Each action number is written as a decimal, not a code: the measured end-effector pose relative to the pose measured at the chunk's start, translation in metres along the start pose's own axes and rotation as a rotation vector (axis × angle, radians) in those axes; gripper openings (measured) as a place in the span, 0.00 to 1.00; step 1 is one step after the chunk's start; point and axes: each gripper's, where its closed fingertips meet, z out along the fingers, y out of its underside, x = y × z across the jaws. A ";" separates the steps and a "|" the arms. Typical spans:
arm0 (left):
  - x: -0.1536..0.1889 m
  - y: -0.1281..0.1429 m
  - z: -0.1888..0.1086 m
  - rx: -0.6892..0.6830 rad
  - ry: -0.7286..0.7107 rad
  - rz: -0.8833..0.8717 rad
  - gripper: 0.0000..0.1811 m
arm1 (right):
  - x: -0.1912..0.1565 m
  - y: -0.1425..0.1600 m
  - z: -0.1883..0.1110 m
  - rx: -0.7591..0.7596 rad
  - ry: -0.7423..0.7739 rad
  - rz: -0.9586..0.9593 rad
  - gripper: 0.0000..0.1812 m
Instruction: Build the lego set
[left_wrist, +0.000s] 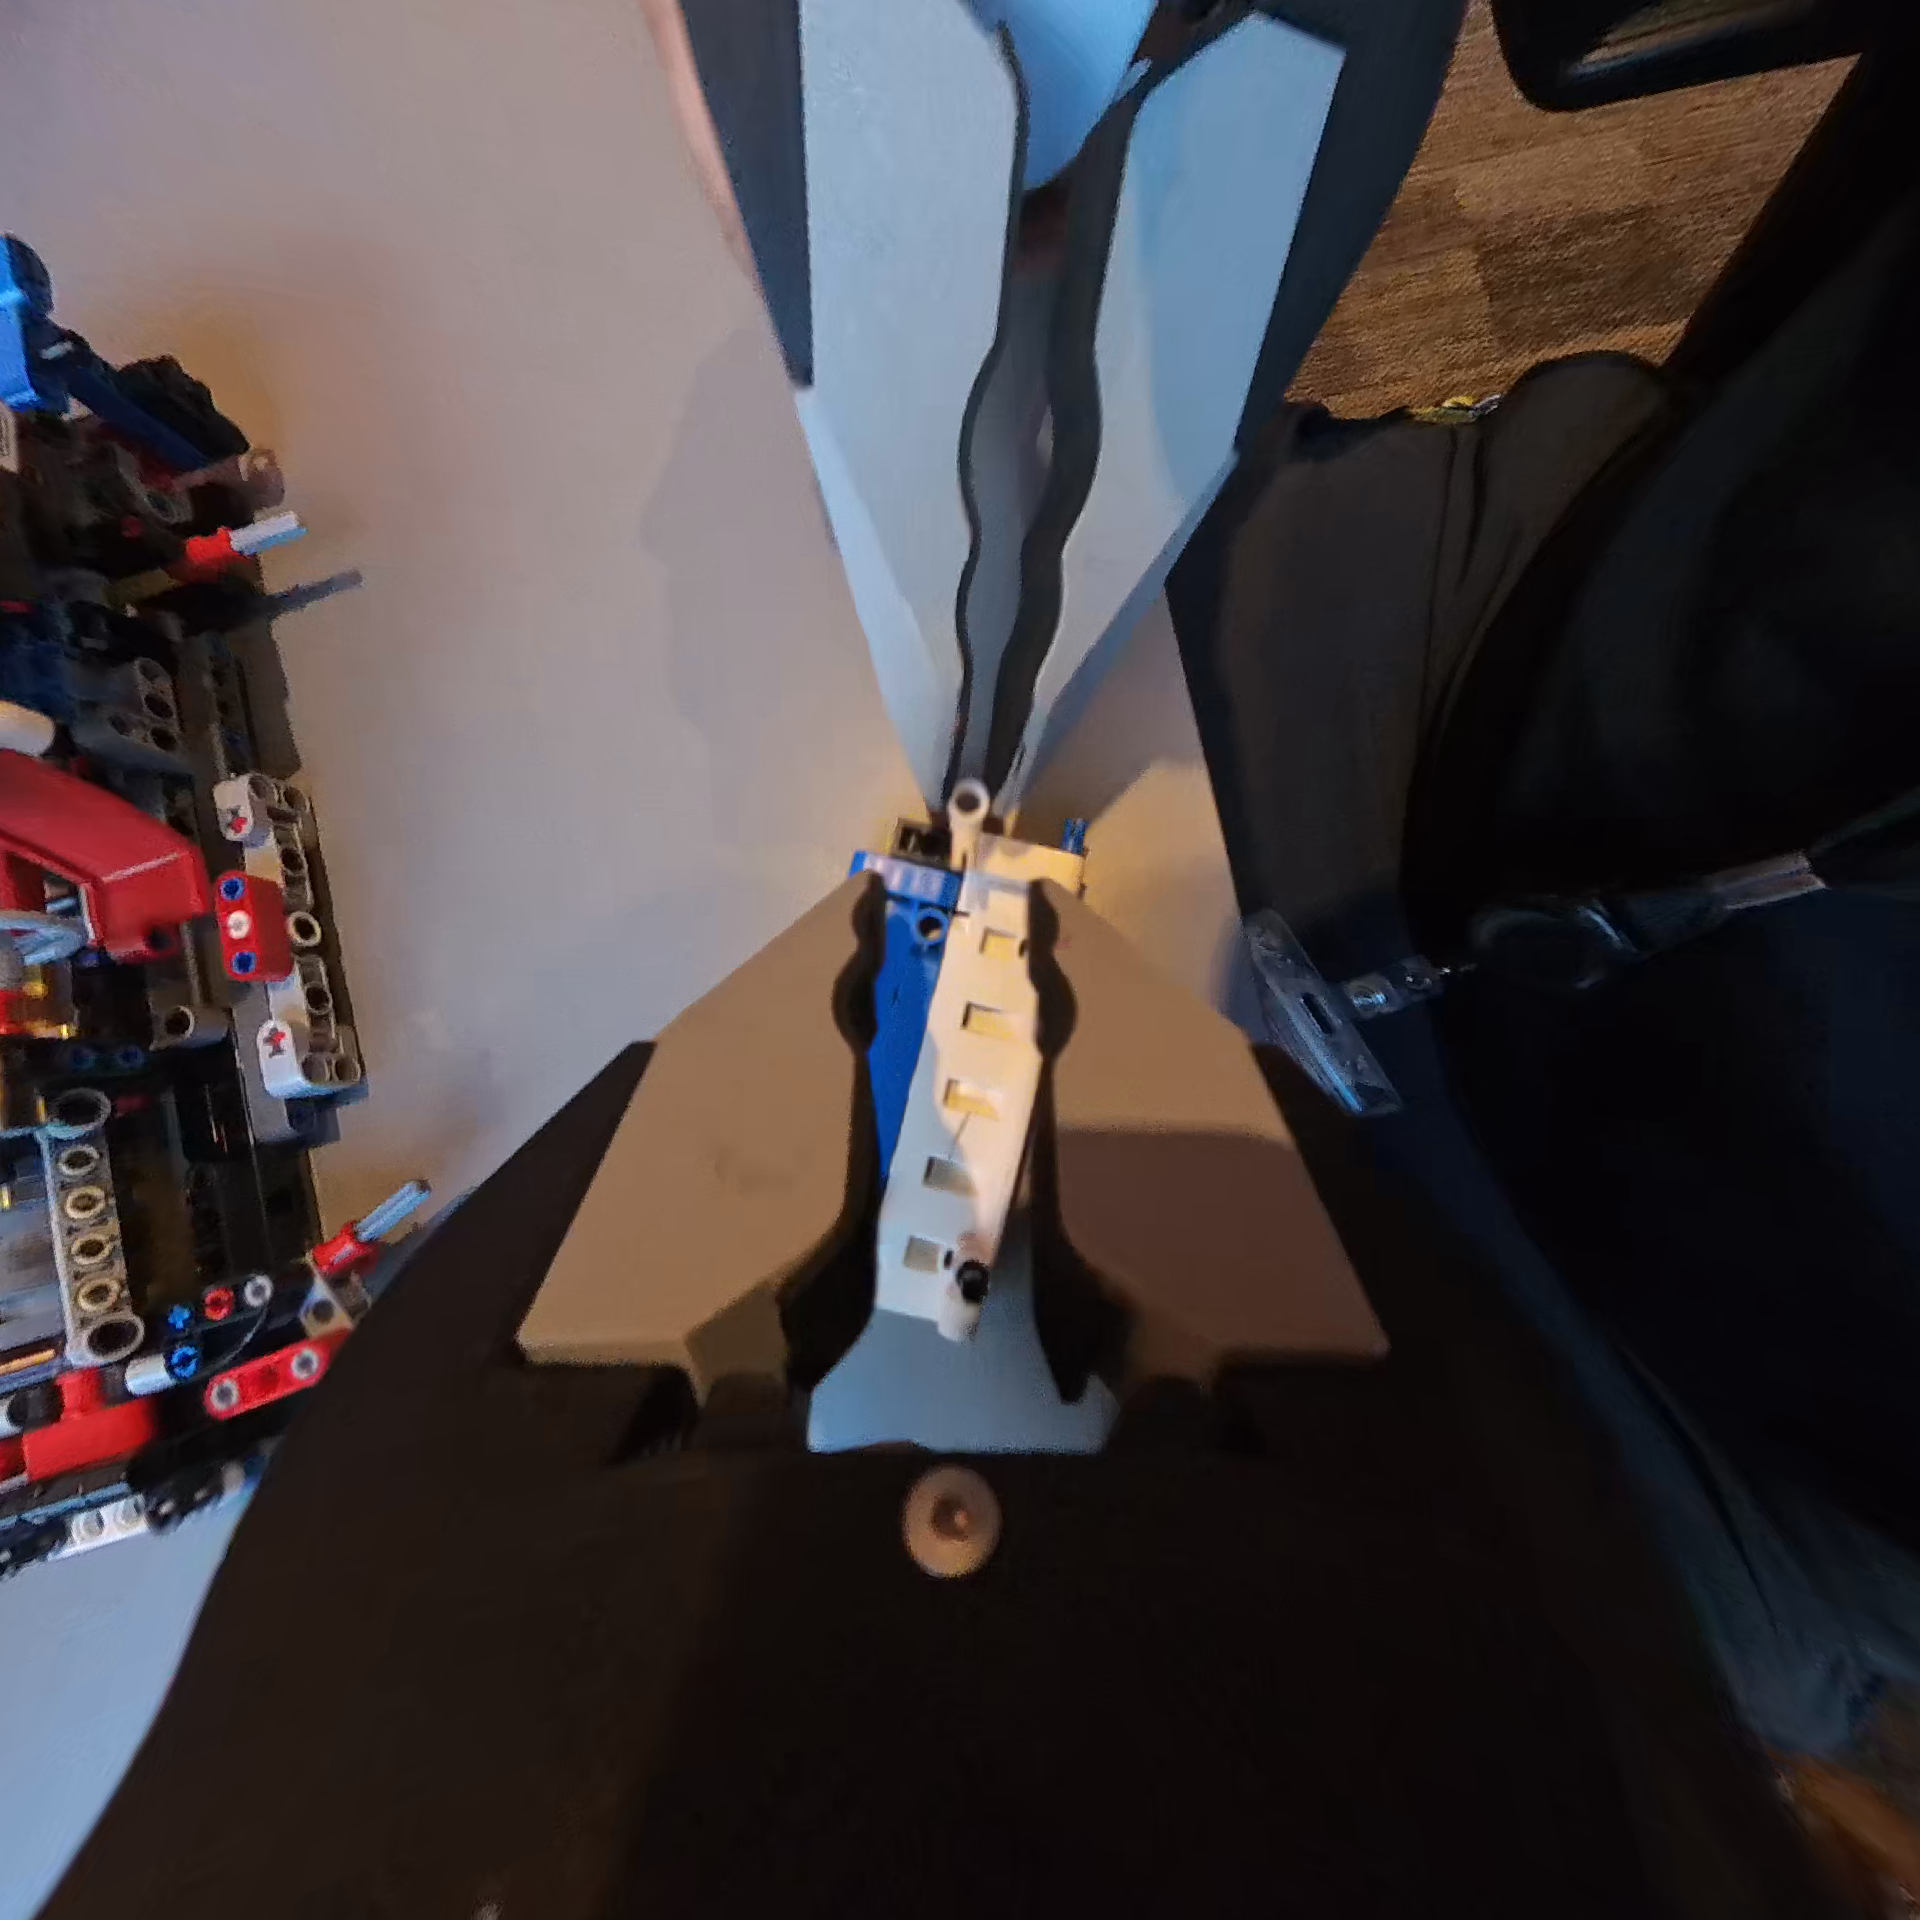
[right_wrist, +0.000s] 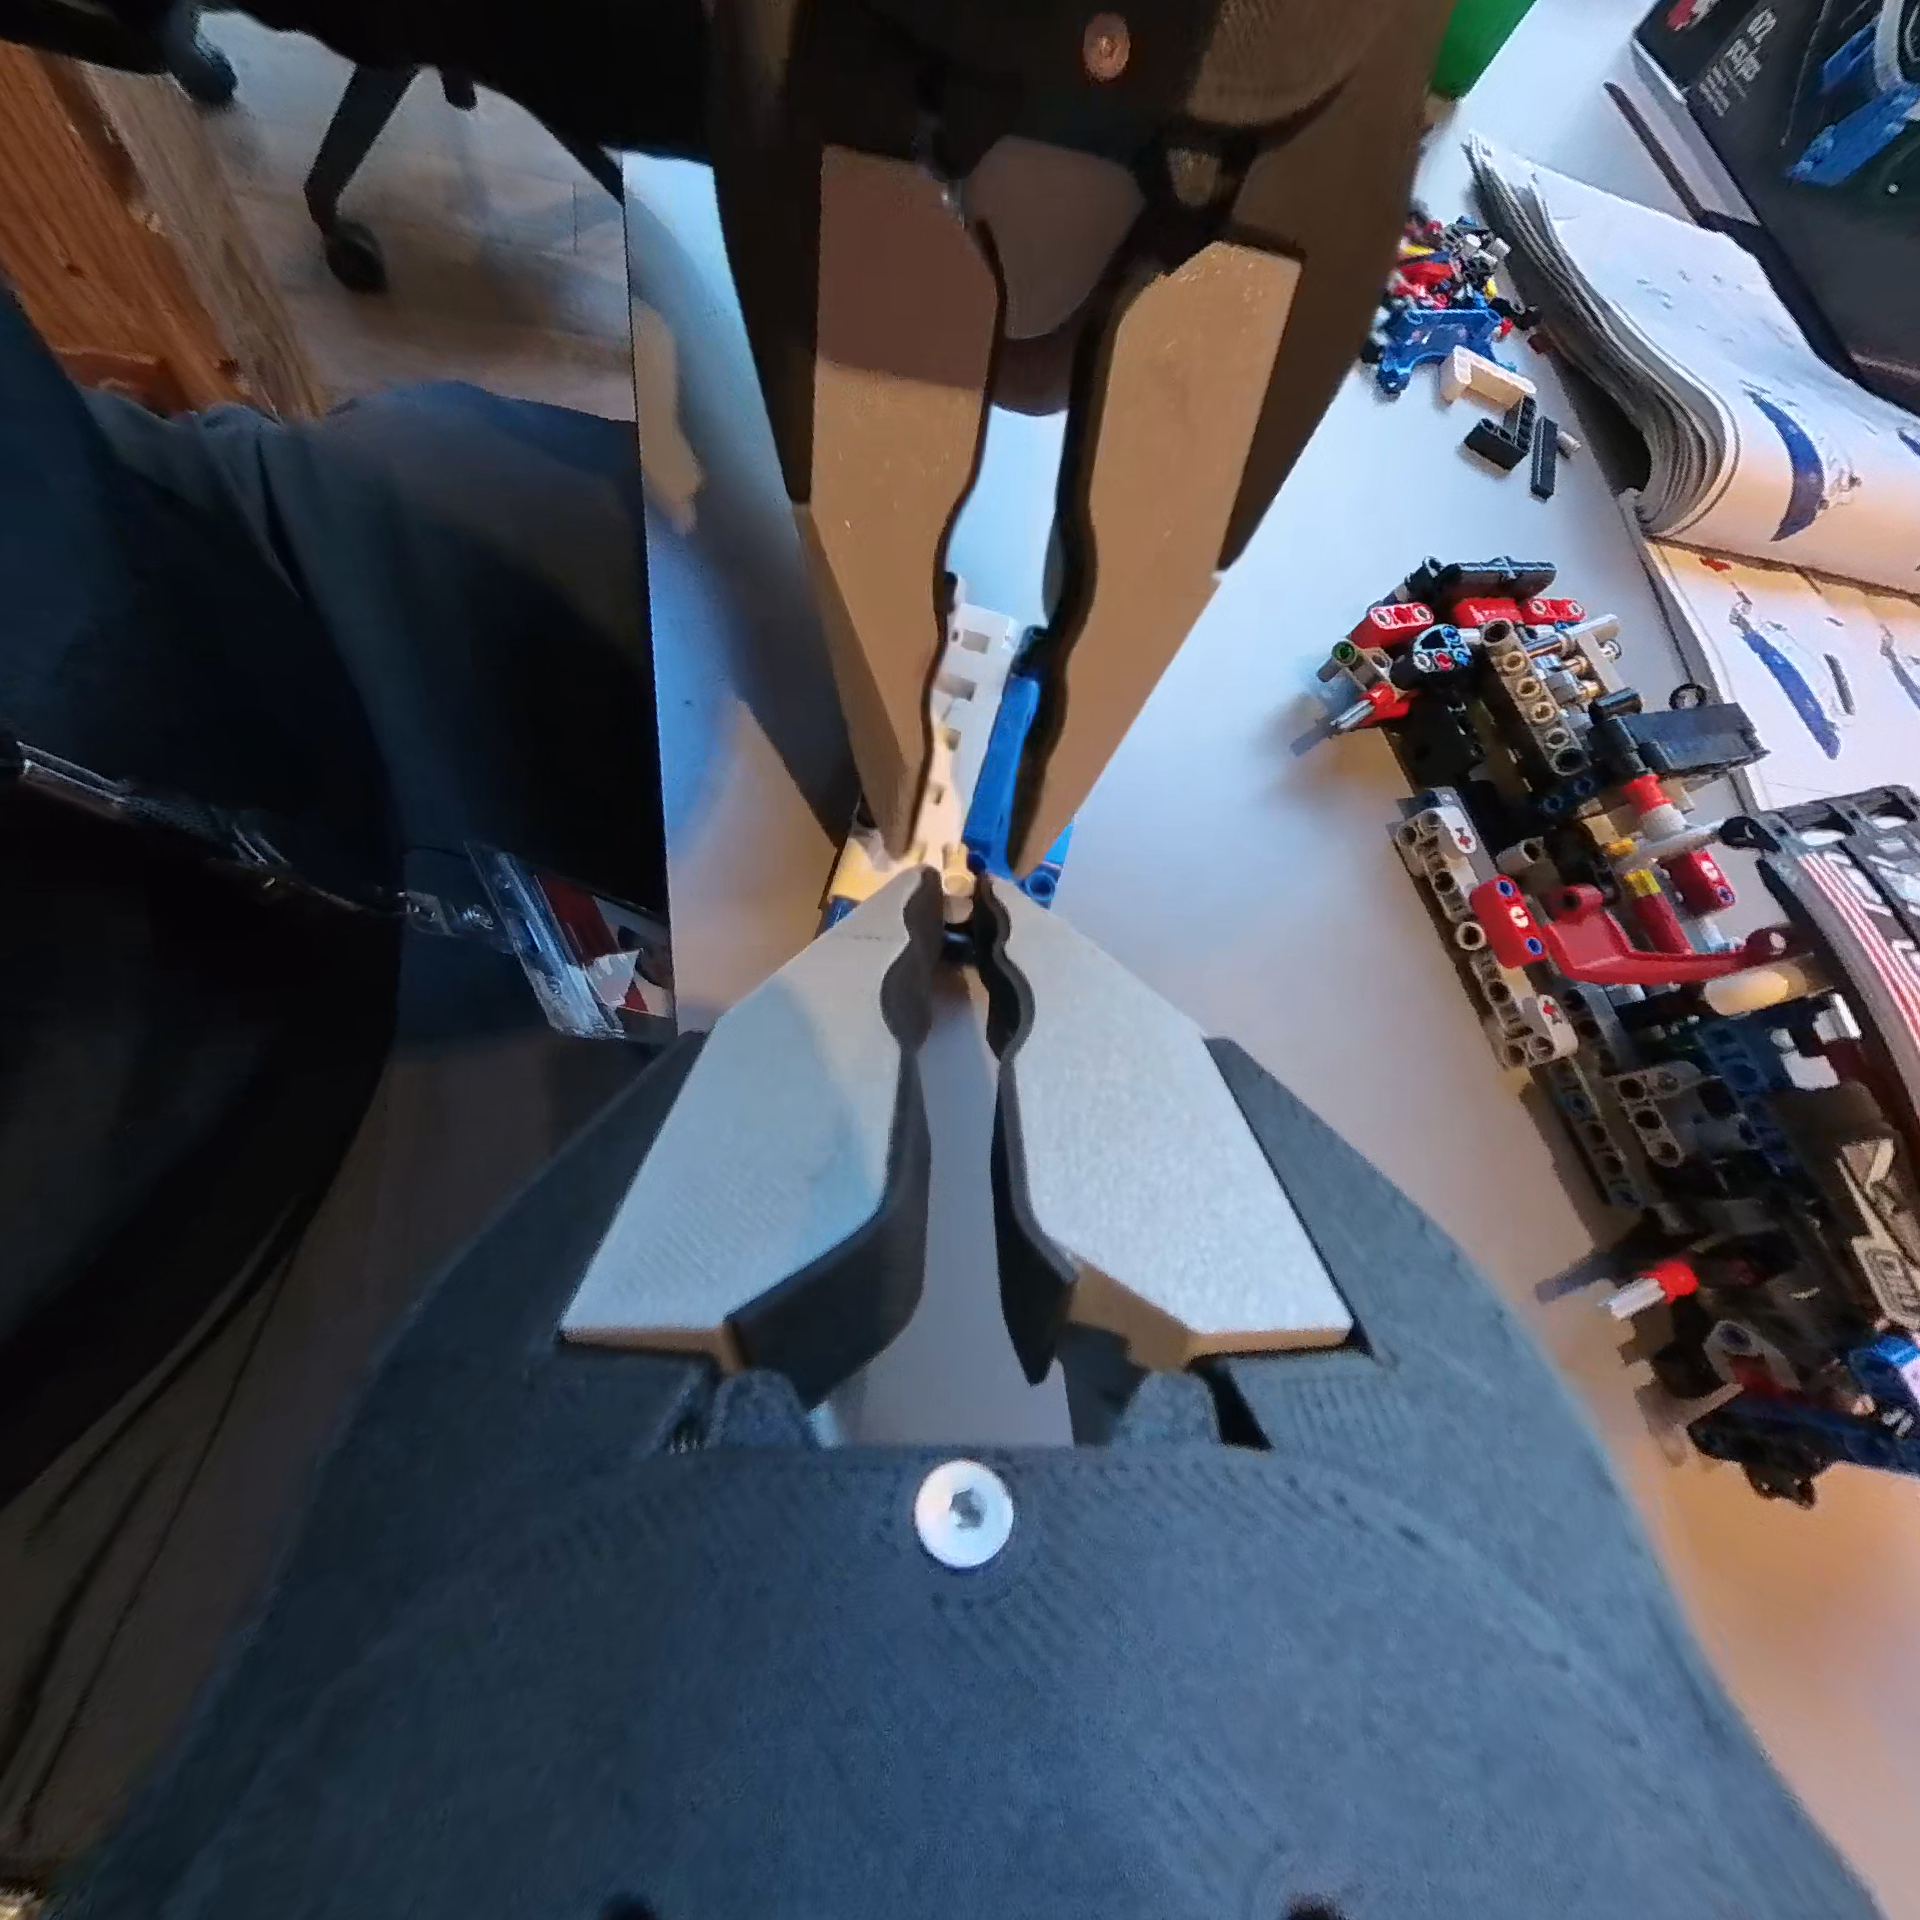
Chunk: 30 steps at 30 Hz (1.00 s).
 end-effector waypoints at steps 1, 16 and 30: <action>-0.001 0.003 -0.002 -0.014 0.008 -0.013 0.18 | 0.001 0.002 -0.003 -0.003 0.011 0.013 0.02; -0.008 0.034 -0.034 -0.149 0.106 0.048 0.41 | 0.000 0.024 -0.026 -0.006 0.084 0.238 0.02; 0.001 0.027 0.006 -0.150 0.217 0.161 0.29 | -0.013 0.025 -0.032 -0.012 0.097 0.322 0.02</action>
